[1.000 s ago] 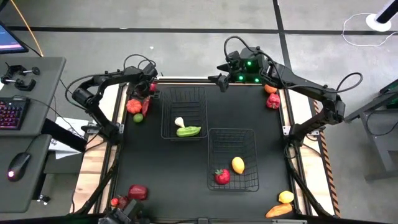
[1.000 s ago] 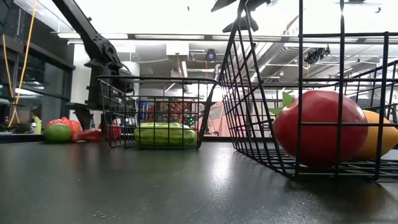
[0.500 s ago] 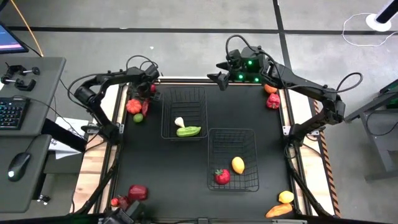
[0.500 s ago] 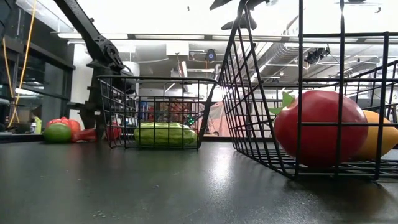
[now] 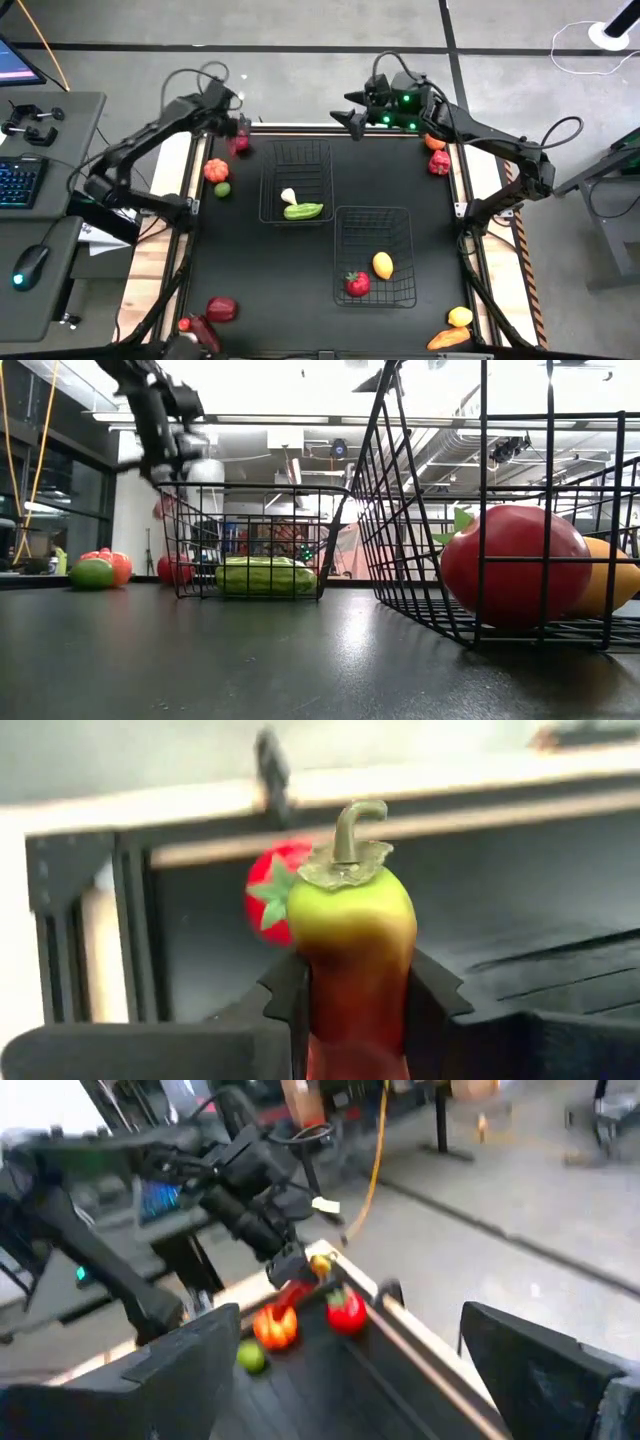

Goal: Sort produce into baskets
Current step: Put the top red chili pepper into the top black wire basket

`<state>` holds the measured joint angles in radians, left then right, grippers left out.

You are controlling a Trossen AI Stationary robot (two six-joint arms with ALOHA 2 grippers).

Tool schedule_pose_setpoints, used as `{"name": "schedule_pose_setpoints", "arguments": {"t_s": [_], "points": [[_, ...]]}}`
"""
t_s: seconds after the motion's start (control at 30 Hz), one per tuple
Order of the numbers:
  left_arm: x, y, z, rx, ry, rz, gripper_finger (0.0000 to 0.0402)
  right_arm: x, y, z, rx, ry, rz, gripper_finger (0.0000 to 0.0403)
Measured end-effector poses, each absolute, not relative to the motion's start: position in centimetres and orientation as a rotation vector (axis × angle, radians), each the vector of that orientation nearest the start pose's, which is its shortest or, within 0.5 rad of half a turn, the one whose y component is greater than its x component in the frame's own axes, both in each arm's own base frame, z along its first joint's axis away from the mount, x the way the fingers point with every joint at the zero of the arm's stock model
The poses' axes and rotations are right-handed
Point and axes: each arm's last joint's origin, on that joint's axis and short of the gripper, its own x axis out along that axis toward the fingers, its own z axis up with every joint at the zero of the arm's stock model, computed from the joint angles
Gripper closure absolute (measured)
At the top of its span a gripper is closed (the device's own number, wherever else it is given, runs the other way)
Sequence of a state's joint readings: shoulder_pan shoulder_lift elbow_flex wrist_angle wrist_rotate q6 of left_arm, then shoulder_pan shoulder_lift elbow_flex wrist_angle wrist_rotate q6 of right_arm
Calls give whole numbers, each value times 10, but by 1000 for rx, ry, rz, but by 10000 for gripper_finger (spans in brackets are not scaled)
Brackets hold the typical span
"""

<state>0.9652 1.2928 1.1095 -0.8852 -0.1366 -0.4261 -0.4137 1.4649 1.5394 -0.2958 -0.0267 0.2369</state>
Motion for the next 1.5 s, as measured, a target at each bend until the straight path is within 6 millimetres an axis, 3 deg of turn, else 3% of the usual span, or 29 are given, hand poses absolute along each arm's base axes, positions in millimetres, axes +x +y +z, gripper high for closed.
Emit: {"name": "schedule_pose_setpoints", "arguments": {"t_s": [0.23, 0.47, 0.63, 0.83, 1.07, 1.27, 1.5], "points": [[154, 160, 335, -703, 552, 1059, 318, 300, -131, 433, 224, 71, -398, 29], [194, 110, 347, -637, 480, 811, 318, 287, -129, 445, 180, 41, -397, 29], [232, 83, 360, -587, 313, 571, 318, 265, -124, 463, 153, -19, -405, 29], [277, 61, 354, -558, 216, 411, 318, 245, -117, 476, 147, -56, -409, 29], [321, 45, 335, -586, 177, 223, 318, 241, -115, 474, 156, -20, -411, 29], [326, 43, 329, -584, 203, 208, 314, 241, -115, 472, 164, 8, -413, 29], [298, 53, 330, -555, 346, 362, 300, 241, -115, 468, 169, 43, -416, 29]]}}
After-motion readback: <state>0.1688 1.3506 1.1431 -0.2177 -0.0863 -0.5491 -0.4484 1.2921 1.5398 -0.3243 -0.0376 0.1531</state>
